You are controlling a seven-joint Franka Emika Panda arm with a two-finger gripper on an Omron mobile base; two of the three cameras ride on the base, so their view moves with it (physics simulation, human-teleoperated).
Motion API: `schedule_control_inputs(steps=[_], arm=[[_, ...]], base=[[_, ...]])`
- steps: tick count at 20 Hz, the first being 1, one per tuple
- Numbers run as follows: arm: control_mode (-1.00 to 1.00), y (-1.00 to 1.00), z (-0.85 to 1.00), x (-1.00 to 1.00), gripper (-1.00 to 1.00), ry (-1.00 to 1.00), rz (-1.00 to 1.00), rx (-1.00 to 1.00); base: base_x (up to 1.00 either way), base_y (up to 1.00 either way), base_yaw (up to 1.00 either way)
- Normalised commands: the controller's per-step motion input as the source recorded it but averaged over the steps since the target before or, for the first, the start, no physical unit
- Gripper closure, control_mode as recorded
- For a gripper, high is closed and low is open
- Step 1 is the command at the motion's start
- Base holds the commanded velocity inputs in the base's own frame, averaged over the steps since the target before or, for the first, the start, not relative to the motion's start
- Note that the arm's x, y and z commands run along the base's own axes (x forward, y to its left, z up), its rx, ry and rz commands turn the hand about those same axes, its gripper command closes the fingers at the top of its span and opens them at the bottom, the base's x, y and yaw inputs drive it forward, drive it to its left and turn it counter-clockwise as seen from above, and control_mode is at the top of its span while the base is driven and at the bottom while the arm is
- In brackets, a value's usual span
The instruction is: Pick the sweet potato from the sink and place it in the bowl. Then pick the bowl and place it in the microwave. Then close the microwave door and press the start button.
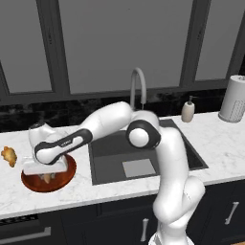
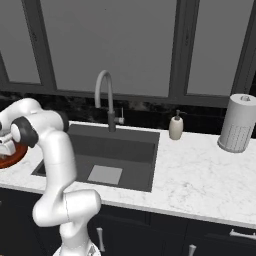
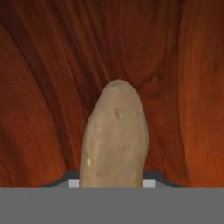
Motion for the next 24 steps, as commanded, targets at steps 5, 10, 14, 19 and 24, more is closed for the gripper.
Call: schedule_control_inputs(steps=[5, 10, 14, 19, 24], arm=[[-1.00, 0.00, -0.34, 0.00, 1.00, 0.00, 0.00, 0.00], [-1.00, 0.00, -0.19, 0.01, -1.00, 0.02, 0.00, 0.00], [-1.00, 0.00, 0.01, -0.04, -1.00, 0.00, 0.00, 0.00], [-1.00, -0.05, 0.20, -0.08, -1.00, -0.05, 0.00, 0.02], [-1.00, -0.23, 0.41, -0.19, -1.00, -0.10, 0.00, 0.07]], base=[[0.00, 0.00, 0.00], [0.00, 0.00, 0.00], [0.00, 0.00, 0.00], [0.00, 0.00, 0.00], [0.00, 0.00, 0.00]])
